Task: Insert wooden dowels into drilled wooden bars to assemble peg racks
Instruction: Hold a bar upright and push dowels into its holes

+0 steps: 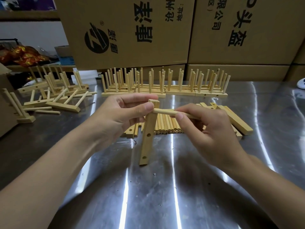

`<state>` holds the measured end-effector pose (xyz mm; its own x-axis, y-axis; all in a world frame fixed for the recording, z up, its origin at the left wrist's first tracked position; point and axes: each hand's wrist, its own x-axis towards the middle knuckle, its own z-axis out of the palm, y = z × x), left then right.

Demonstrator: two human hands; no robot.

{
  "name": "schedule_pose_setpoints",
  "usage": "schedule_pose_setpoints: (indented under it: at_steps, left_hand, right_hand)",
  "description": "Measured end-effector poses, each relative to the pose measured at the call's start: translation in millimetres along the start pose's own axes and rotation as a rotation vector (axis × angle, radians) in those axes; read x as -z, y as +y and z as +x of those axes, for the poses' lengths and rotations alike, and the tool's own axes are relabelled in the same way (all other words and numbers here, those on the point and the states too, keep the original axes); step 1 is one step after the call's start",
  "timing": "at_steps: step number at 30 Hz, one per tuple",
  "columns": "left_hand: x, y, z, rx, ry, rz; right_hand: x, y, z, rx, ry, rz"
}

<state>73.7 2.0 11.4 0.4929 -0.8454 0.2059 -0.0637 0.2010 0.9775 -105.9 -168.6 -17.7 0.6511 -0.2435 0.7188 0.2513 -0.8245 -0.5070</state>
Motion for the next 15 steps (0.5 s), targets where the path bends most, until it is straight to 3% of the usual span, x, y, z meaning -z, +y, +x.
schedule_pose_setpoints:
  at_steps: [8,15]
  left_hand:
    - [2.3,-5.1,-0.4,0.122,-0.132,-0.222]
    - [-1.8,-9.2,0.7,0.135,-0.122,-0.231]
  right_hand:
    - [-1.2,2.2,-1.6,0.007,0.040,-0.040]
    - [2.2,-2.0,0.4,0.051,0.036,-0.070]
